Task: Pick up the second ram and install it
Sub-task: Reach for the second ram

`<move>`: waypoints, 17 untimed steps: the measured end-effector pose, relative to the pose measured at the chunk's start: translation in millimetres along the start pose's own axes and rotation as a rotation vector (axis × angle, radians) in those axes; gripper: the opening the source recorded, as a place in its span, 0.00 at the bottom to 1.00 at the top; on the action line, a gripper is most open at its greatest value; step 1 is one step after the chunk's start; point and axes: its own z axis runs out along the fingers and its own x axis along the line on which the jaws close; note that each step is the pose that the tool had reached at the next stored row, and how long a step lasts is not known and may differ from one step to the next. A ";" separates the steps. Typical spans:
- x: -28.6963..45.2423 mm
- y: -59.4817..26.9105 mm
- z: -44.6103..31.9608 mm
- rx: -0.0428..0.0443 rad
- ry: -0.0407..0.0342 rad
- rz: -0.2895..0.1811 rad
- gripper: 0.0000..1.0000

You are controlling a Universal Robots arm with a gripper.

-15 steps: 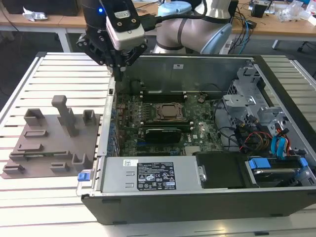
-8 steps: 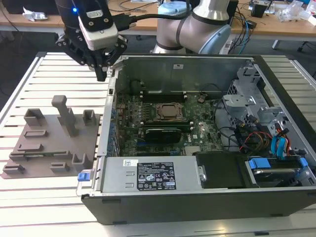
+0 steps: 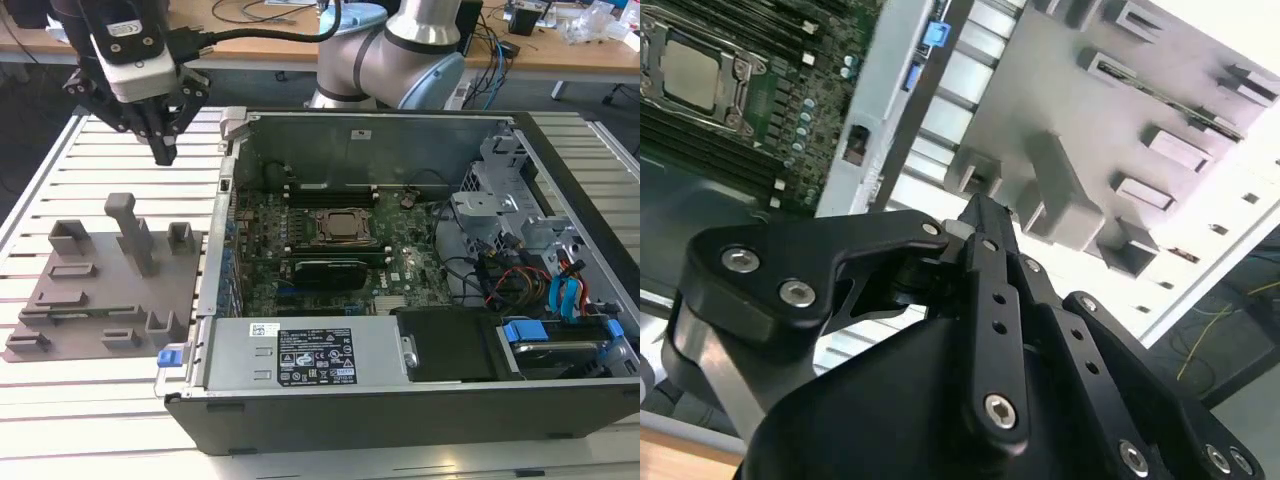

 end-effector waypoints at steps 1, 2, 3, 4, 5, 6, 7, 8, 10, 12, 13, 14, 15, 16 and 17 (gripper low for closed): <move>5.8 -0.4 -0.1 0.0000 0.0000 0.000 0.10; 11.7 -0.9 -0.2 0.0000 -0.0001 0.000 0.10; 14.3 -1.1 -0.2 0.0000 -0.0001 0.000 0.10; 18.4 -1.4 -0.3 0.0001 -0.0001 0.000 0.10; 23.1 -1.7 -0.4 0.0001 0.0000 0.000 0.10; 28.5 -2.1 -0.4 0.0000 -0.0001 0.000 0.10; 33.4 -2.5 -0.4 0.0000 -0.0001 0.000 0.10; 39.9 -3.0 -0.5 0.0000 0.0000 0.000 0.10; 52.4 -3.9 -0.6 0.0000 -0.0001 0.000 0.10; 61.0 -4.6 -0.7 0.0000 -0.0001 0.000 0.10; 63.8 -4.8 -0.7 0.0000 0.0000 0.000 0.10; 67.4 -6.5 -0.7 0.0000 0.0000 0.000 0.10; 70.8 -9.5 -0.9 0.0000 -0.0002 0.000 0.10; 76.0 -13.0 -1.1 0.0000 -0.0005 0.000 0.10; 81.1 -16.1 -1.3 -0.0001 -0.0010 0.000 0.10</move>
